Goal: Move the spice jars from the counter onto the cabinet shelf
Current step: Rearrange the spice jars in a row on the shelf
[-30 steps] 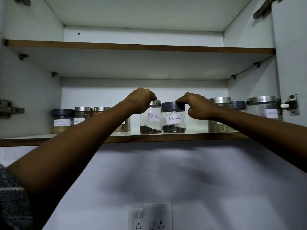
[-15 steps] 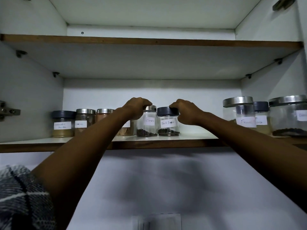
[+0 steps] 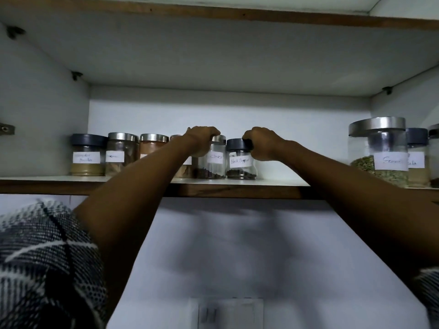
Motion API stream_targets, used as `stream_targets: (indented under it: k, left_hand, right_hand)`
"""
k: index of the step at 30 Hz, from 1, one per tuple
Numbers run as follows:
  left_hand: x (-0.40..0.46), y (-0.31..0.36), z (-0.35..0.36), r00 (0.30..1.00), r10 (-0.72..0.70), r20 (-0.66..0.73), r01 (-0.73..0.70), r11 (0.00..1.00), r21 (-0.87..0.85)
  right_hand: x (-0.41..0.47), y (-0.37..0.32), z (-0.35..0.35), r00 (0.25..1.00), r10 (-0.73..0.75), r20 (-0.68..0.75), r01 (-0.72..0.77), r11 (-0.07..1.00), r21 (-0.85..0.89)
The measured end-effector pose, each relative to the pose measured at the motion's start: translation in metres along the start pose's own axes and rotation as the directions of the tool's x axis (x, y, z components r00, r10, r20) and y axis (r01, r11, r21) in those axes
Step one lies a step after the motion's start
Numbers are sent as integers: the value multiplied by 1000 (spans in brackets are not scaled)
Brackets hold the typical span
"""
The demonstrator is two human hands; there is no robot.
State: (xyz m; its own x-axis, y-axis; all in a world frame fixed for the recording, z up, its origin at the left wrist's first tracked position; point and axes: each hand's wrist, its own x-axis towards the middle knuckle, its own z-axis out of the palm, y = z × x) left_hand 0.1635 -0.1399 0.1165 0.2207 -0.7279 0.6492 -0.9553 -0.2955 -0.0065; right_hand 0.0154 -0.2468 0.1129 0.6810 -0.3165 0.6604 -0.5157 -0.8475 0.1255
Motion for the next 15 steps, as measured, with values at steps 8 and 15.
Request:
stream_targets:
  k: [8,15]
  left_hand:
    - [12,-6,14,999,-21,42,16,993,115]
    - [6,-4,12,989,-29,146,1,982,187]
  right_hand:
    - [14,3,10,1000,-7,-10,7,999,-40]
    - [3,0,7,997,-13,80,23,992,-128]
